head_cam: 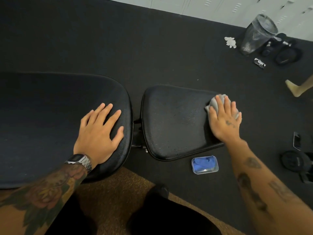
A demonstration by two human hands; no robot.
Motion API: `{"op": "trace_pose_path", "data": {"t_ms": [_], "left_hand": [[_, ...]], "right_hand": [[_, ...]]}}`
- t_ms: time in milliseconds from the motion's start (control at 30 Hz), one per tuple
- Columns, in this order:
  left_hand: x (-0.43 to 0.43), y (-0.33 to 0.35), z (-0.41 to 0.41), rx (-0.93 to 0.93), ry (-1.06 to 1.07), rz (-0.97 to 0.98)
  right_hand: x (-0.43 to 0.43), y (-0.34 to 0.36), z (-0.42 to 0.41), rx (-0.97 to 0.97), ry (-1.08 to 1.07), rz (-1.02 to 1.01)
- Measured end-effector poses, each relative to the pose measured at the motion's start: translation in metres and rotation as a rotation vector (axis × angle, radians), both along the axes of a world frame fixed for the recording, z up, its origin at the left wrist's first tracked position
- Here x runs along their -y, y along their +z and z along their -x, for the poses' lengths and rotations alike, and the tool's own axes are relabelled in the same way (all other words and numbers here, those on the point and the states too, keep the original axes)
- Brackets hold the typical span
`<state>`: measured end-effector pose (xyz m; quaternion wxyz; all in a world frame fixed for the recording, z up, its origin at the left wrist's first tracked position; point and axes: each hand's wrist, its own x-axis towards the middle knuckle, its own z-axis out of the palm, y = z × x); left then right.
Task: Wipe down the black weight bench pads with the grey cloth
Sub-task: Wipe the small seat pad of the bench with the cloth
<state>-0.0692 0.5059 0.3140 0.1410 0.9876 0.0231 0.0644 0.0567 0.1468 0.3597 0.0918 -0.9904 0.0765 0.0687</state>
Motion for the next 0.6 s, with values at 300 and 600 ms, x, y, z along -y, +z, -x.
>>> {"op": "trace_pose_path", "data": {"t_ms": [300,600], "left_hand": [[0.0,0.0,0.0,-0.023,0.002,-0.01],[0.001,0.002,0.0,-0.015,0.001,-0.012]], "right_hand": [[-0.111,-0.013,-0.046,-0.039,0.327,0.081],[-0.144,-0.03,0.087,0.111,0.654,0.011]]}}
